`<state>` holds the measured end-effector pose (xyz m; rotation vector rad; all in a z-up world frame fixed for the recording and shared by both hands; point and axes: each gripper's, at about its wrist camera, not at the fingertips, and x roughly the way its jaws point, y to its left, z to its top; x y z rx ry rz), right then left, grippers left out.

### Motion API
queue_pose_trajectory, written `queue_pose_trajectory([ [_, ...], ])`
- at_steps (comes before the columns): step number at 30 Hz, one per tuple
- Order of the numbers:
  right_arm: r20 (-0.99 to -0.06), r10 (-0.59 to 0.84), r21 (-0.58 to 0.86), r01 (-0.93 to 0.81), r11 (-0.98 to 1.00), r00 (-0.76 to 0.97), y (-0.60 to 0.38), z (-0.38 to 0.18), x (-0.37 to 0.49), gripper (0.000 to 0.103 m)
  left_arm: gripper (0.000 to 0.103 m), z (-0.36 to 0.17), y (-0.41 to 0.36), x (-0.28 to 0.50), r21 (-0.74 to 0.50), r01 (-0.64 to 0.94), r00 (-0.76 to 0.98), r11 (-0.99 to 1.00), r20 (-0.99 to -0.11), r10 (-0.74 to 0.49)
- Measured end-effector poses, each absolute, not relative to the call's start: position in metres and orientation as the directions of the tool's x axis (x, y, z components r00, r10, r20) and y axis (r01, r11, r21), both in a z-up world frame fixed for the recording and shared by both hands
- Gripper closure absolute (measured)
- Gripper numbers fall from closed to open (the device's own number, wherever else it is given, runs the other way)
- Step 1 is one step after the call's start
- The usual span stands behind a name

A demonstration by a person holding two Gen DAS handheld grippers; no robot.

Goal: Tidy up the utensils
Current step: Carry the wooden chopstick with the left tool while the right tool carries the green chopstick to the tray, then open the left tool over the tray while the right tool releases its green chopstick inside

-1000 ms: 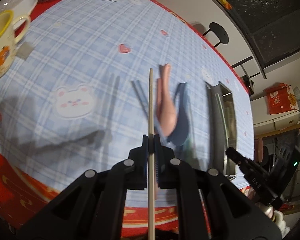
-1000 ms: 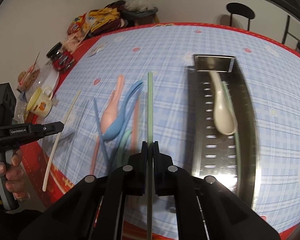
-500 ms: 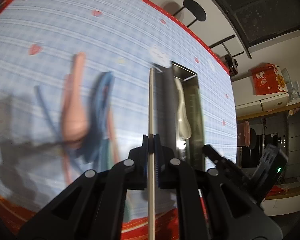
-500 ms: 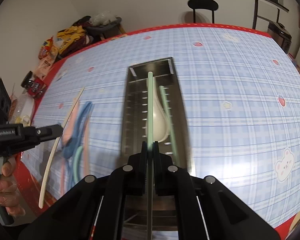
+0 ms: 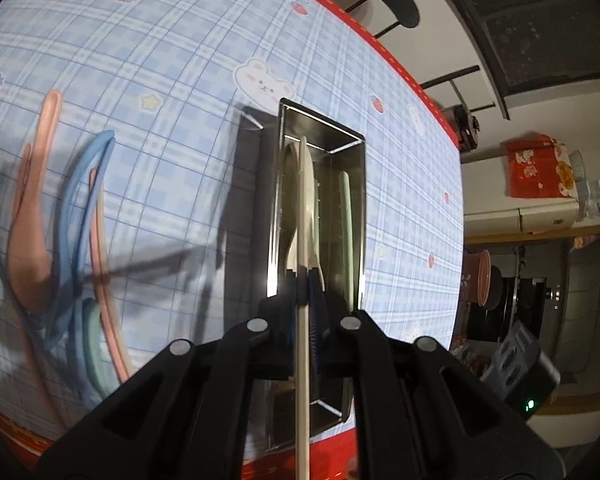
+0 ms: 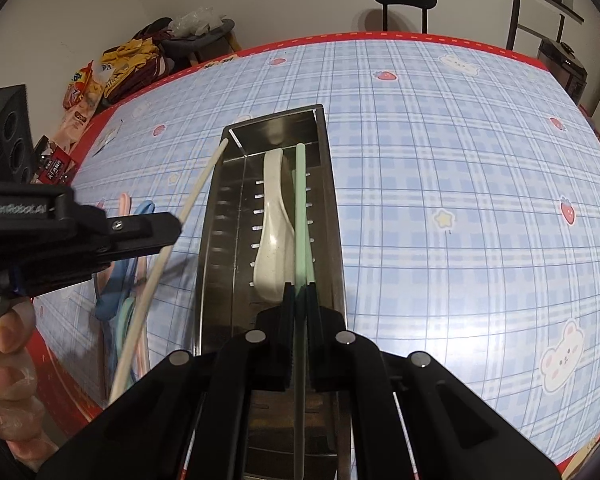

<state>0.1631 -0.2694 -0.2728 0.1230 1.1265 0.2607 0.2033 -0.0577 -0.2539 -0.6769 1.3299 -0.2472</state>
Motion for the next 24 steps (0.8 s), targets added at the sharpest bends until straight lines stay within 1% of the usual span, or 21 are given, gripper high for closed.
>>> queue_pose_trajectory([
  [3, -0.878, 0.266, 0.228, -0.142, 0.963, 0.397, -0.271, -0.275, 0.166, 0.097, 0.093, -0.262, -0.060, 0.208, -0.570, -0.242, 0.237, 0.785, -0.819, -0.522],
  [9, -0.884, 0.267, 0.230, -0.141, 0.963, 0.383, -0.269, -0.280, 0.169, 0.097, 0.093, -0.269, -0.068, 0.214, -0.554, -0.237, 0.231, 0.798, -0.830, -0.508],
  [14, -0.888, 0.266, 0.231, -0.136, 0.963, 0.376, -0.269, -0.282, 0.170, 0.096, 0.093, -0.271, -0.072, 0.222, -0.580, -0.212, 0.230, 0.786, -0.812, -0.537],
  [17, -0.882, 0.268, 0.235, -0.131, 0.963, 0.388, -0.271, -0.275, 0.168, 0.095, 0.085, -0.263, -0.070, 0.226, -0.594, -0.183, 0.252, 0.783, -0.799, -0.547],
  [18, -0.880, 0.265, 0.233, -0.129, 0.964, 0.394, -0.271, -0.272, 0.168, 0.092, 0.083, -0.259, -0.068, 0.226, -0.593, -0.176, 0.260, 0.786, -0.798, -0.544],
  [19, -0.879, 0.263, 0.231, -0.127, 0.965, 0.399, -0.272, -0.270, 0.167, 0.084, 0.081, -0.255, -0.066, 0.227, -0.593, -0.167, 0.268, 0.787, -0.796, -0.543],
  [20, -0.877, 0.259, 0.228, -0.125, 0.966, 0.404, -0.272, -0.268, 0.166, 0.078, 0.075, -0.250, -0.062, 0.228, -0.592, -0.152, 0.280, 0.792, -0.794, -0.540],
  [21, -0.875, 0.251, 0.222, -0.119, 0.968, 0.413, -0.273, -0.264, 0.165, 0.063, 0.068, -0.245, -0.059, 0.229, -0.590, -0.142, 0.288, 0.795, -0.793, -0.537],
  [22, -0.873, 0.248, 0.219, -0.115, 0.969, 0.420, -0.273, -0.261, 0.165, 0.057, 0.065, -0.239, -0.055, 0.229, -0.583, -0.125, 0.304, 0.803, -0.792, -0.529],
  [24, -0.870, 0.233, 0.207, -0.109, 0.972, 0.433, -0.273, -0.256, 0.163, 0.041, 0.051, -0.230, -0.046, 0.230, -0.573, -0.103, 0.325, 0.813, -0.792, -0.516],
])
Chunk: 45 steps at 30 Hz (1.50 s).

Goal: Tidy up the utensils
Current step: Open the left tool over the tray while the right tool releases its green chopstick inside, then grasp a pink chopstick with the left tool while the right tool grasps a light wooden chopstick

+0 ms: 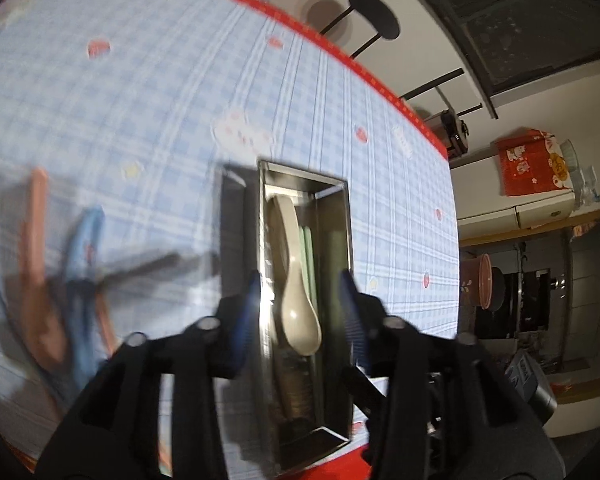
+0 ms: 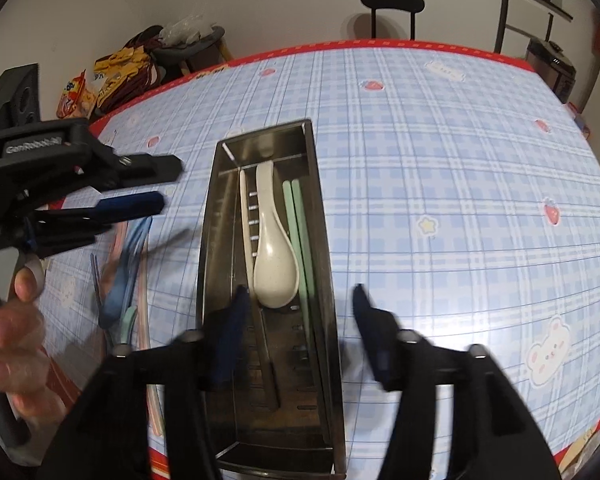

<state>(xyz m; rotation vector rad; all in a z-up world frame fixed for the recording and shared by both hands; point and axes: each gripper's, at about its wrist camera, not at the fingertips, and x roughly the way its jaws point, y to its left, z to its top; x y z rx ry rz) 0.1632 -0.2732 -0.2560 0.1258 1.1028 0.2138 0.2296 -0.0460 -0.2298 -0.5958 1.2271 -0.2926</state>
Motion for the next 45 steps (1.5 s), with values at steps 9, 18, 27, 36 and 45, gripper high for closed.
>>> queue_pose_trajectory([
  [9, -0.867, 0.188, 0.153, -0.113, 0.982, 0.461, -0.258, -0.241, 0.156, 0.006, 0.009, -0.198, 0.019, 0.215, -0.455, -0.042, 0.426, 0.889, -0.814, -0.396],
  [18, -0.863, 0.222, 0.162, -0.167, 0.973, 0.454, -0.223, -0.238, 0.151, 0.006, 0.006, -0.202, 0.086, 0.177, -0.257, 0.016, 0.471, 0.966, -0.850, -0.234],
  [27, -0.877, 0.303, 0.200, -0.292, 0.935, 0.372, -0.163, -0.256, 0.146, 0.006, 0.005, -0.234, 0.135, 0.122, -0.139, 0.050, 0.485, 0.989, -0.862, -0.146],
  [36, -0.933, 0.198, 0.062, -0.407, 0.912, 0.300, -0.122, -0.282, 0.143, 0.053, 0.005, -0.267, 0.128, 0.089, -0.126, 0.077, 0.462, 0.989, -0.875, -0.147],
  [45, -0.951, 0.227, 0.107, -0.465, 0.879, 0.210, -0.108, -0.307, 0.144, 0.077, 0.009, -0.283, 0.114, 0.077, -0.134, 0.080, 0.428, 0.988, -0.890, -0.155],
])
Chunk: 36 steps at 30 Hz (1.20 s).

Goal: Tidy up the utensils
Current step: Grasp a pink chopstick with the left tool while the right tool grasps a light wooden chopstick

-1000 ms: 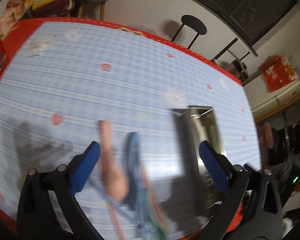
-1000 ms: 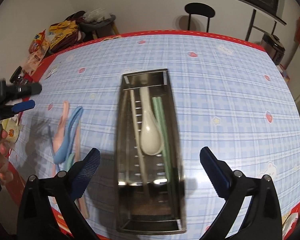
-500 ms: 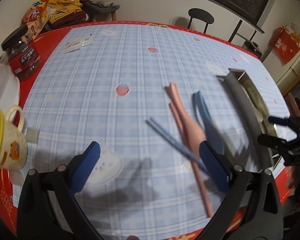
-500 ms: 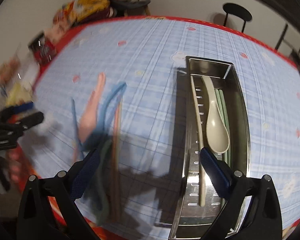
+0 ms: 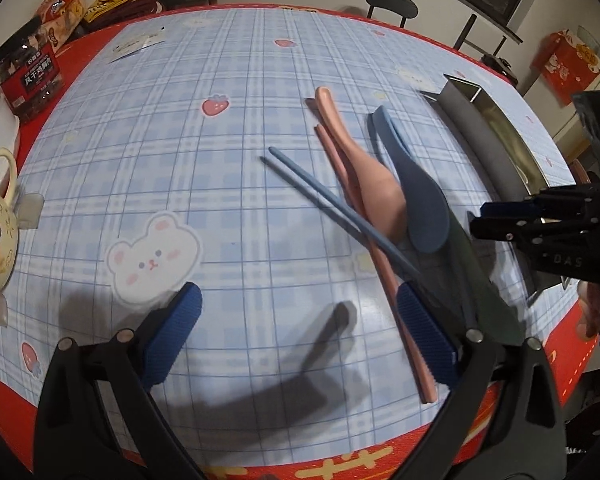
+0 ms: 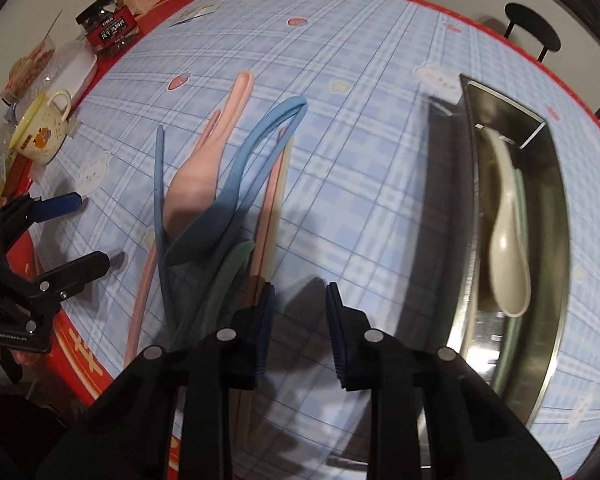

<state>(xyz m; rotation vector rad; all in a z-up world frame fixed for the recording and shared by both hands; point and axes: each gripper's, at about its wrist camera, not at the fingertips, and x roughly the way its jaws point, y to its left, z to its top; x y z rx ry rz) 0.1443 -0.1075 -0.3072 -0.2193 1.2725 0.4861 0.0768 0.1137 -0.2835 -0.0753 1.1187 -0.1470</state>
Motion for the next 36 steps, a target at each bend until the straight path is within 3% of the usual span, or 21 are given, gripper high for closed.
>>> queue_pose_trajectory([
  [4, -0.949, 0.231, 0.107, -0.467, 0.878, 0.216, -0.107, -0.309, 0.146, 0.078, 0.023, -0.283, 0.115, 0.077, -0.136, 0.064, 0.415, 0.989, -0.897, -0.150],
  [23, -0.938, 0.274, 0.140, -0.490, 0.860, 0.213, -0.101, -0.307, 0.140, 0.081, 0.047, -0.286, 0.087, 0.073, -0.188, 0.118, 0.381, 0.975, -0.898, -0.220],
  [36, -0.942, 0.213, 0.074, -0.459, 0.885, 0.259, -0.108, -0.308, 0.139, 0.082, 0.062, -0.288, 0.080, 0.076, -0.215, 0.143, 0.361, 0.966, -0.897, -0.254],
])
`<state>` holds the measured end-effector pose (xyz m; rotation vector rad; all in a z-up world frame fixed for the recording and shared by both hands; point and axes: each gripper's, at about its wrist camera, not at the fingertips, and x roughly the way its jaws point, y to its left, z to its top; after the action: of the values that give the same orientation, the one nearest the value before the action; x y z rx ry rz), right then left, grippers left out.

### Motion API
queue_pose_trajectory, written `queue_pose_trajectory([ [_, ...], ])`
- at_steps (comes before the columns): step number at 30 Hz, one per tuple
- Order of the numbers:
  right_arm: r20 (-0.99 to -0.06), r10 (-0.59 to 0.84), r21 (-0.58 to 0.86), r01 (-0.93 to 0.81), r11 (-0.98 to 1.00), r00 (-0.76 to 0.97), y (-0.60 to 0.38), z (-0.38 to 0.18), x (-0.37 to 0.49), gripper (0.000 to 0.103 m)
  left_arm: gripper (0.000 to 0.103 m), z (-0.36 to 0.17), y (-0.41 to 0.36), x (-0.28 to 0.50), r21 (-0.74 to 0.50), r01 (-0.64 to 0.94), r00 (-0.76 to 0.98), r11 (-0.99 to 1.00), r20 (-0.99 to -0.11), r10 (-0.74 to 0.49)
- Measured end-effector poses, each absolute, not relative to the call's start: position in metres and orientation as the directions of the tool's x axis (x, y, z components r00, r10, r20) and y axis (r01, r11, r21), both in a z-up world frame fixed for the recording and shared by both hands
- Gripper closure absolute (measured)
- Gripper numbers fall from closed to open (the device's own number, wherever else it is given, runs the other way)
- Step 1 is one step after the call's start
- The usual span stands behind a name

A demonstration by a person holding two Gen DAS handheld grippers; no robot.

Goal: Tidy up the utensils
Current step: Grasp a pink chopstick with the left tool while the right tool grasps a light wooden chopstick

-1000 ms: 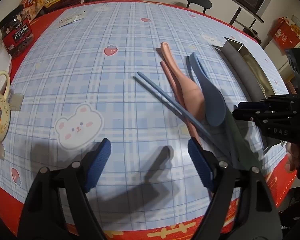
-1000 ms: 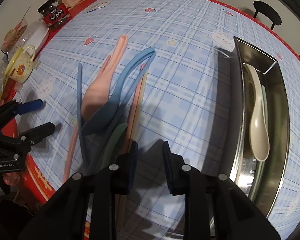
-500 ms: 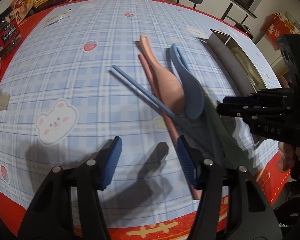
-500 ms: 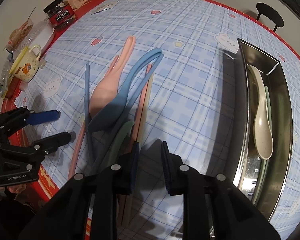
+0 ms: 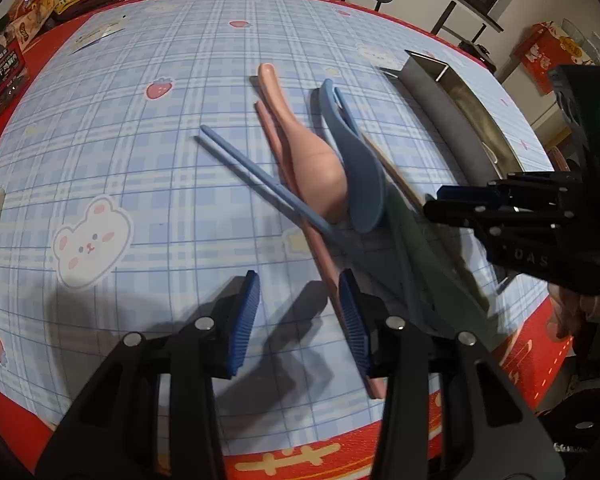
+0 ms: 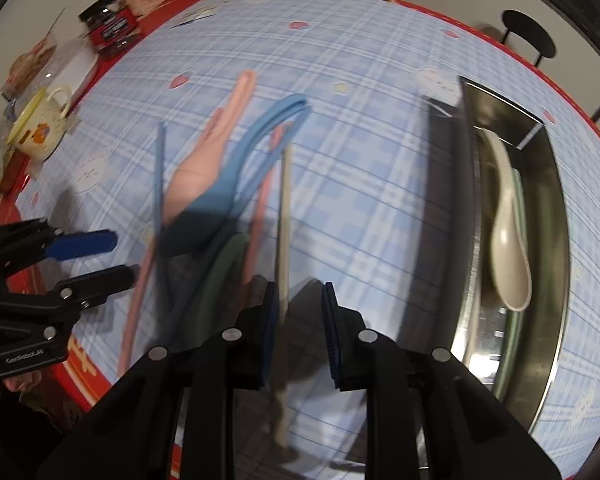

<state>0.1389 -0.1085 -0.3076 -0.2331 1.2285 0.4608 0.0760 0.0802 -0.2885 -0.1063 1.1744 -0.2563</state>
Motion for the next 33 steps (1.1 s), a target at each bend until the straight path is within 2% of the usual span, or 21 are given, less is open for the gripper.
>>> queue_pose_trajectory([
  [4, -0.946, 0.229, 0.100, -0.463, 0.881, 0.232, -0.109, -0.309, 0.138, 0.087, 0.065, -0.289, 0.078, 0.078, -0.222, 0.148, 0.360, 0.964, -0.896, -0.261],
  [8, -0.946, 0.219, 0.083, -0.476, 0.875, 0.237, -0.105, -0.310, 0.135, 0.087, 0.069, -0.290, 0.078, 0.079, -0.229, 0.147, 0.358, 0.962, -0.895, -0.268],
  [10, -0.946, 0.215, 0.081, -0.467, 0.880, 0.241, -0.106, -0.310, 0.137, 0.096, 0.071, -0.290, 0.077, 0.080, -0.233, 0.148, 0.354, 0.961, -0.895, -0.272],
  [15, -0.945, 0.228, 0.105, -0.445, 0.890, 0.233, -0.109, -0.311, 0.140, 0.096, 0.071, -0.292, 0.069, 0.085, -0.218, 0.161, 0.358, 0.963, -0.896, -0.263],
  [22, -0.942, 0.251, 0.134, -0.433, 0.891, 0.224, -0.114, -0.312, 0.143, 0.096, 0.071, -0.294, 0.055, 0.096, -0.146, 0.177, 0.382, 0.973, -0.901, -0.204],
  [33, -0.940, 0.247, 0.125, -0.434, 0.892, 0.236, -0.113, -0.312, 0.140, 0.096, 0.074, -0.297, 0.031, 0.100, 0.063, 0.222, 0.436, 0.973, -0.899, -0.041],
])
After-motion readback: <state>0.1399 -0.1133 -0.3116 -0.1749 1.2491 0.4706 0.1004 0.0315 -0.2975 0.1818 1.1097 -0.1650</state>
